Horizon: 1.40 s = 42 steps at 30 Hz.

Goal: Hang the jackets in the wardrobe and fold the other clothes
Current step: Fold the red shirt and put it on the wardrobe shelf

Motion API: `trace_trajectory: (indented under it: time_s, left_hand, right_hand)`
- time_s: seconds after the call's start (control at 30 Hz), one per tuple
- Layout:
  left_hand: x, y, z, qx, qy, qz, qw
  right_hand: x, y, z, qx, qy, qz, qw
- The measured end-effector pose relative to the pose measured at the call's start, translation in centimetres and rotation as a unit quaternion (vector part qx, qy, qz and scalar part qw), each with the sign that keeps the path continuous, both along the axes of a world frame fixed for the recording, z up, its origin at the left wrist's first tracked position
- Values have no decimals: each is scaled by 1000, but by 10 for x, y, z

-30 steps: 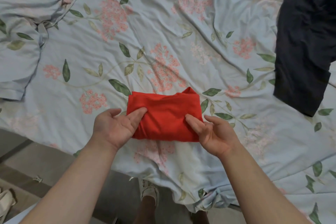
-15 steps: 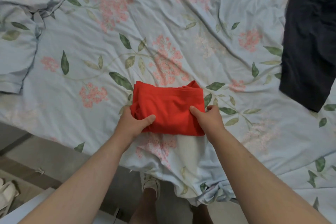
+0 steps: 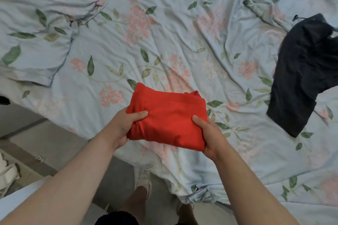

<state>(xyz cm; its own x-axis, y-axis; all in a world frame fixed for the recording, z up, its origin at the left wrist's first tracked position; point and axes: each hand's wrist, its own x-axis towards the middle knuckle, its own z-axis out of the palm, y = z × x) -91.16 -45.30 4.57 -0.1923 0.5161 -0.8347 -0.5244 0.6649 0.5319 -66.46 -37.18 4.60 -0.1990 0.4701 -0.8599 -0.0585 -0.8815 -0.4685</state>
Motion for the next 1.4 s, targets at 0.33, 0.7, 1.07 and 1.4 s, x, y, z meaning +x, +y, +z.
trace_trajectory:
  time_s: [0.33, 0.7, 1.07, 1.4]
  left_hand:
    - [-16, -58, 169, 65, 64, 117, 989]
    - [19, -116, 357, 253, 62, 169, 950]
    - [87, -200, 492, 328, 302, 276, 852]
    - [75, -301, 554, 282, 456, 398, 745]
  right_hand:
    - [-46, -1, 178, 123, -3, 121, 985]
    - [-36, 5, 384, 212, 208, 294, 909]
    - [-34, -51, 518, 360, 297, 347, 813]
    - [-92, -133, 571, 433, 327, 389, 744]
